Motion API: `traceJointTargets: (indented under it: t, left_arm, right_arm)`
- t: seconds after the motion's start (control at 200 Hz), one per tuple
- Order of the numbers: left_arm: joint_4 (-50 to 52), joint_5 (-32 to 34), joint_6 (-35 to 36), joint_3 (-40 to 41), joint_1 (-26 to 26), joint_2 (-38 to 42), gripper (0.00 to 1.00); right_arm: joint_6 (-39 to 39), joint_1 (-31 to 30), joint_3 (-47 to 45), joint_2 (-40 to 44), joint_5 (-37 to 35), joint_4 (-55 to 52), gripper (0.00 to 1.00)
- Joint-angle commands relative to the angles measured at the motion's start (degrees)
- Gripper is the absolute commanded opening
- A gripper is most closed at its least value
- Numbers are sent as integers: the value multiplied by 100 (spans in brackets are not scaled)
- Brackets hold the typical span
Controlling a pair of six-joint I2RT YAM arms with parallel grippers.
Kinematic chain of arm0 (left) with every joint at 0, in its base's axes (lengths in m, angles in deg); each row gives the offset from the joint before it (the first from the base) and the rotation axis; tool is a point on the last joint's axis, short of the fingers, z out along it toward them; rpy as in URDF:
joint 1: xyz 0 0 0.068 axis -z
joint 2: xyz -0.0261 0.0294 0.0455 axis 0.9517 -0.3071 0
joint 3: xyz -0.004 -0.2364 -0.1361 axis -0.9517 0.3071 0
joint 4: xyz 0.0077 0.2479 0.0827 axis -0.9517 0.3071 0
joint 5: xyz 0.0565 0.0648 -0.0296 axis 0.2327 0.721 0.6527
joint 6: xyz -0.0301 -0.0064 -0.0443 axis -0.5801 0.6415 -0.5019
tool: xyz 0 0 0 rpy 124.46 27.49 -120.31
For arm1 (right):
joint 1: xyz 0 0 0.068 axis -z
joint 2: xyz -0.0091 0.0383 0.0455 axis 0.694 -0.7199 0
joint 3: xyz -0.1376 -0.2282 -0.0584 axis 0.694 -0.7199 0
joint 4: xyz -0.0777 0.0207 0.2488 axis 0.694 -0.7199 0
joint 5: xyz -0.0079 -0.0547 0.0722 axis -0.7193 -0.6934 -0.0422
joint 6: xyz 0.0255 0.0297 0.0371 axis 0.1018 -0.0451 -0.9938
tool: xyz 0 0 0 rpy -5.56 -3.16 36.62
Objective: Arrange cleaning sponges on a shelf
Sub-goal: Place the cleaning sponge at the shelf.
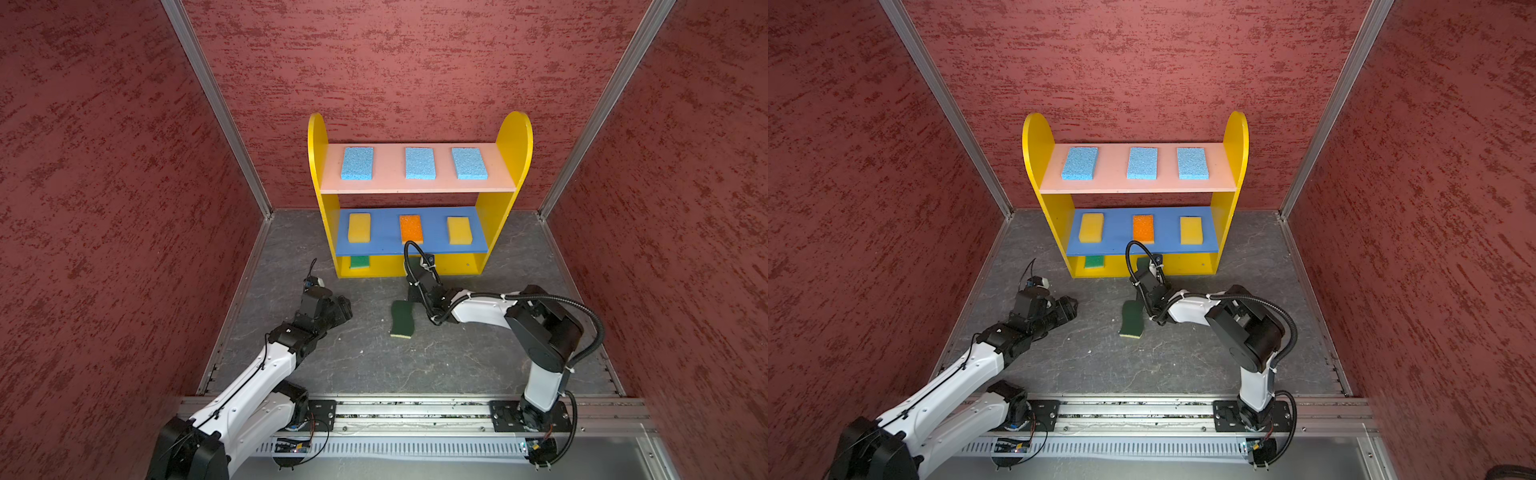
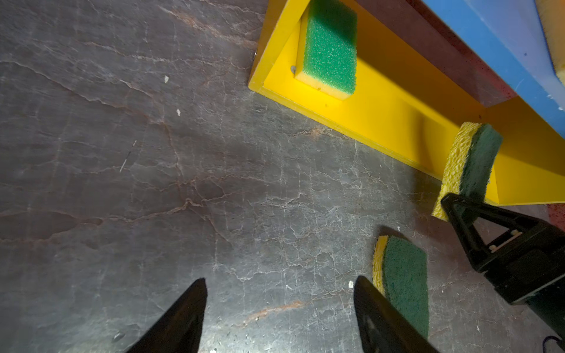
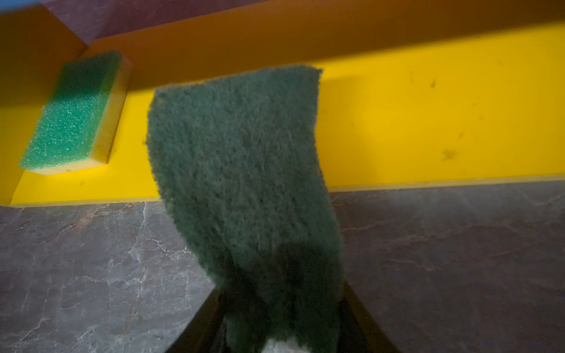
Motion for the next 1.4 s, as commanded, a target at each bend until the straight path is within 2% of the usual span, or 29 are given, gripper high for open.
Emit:
traceJointTargets:
  t: [0.0, 0.436, 0.952, 1.398]
  left_arm:
    - [-224, -79, 35, 82, -36, -39, 76]
    - [-427, -149, 30, 209, -36, -62, 76]
    - [-623, -205, -3, 301, -36, -272, 76]
    - [-693, -221, -3, 355, -37, -316, 76]
  right_arm:
    - [-70, -20, 93, -109, -282, 380, 50]
    - [51, -20, 152, -368, -412, 1035, 52]
    - [160, -3, 576, -700, -736, 1059, 56]
    - [265, 41, 797, -980, -684, 1205, 55]
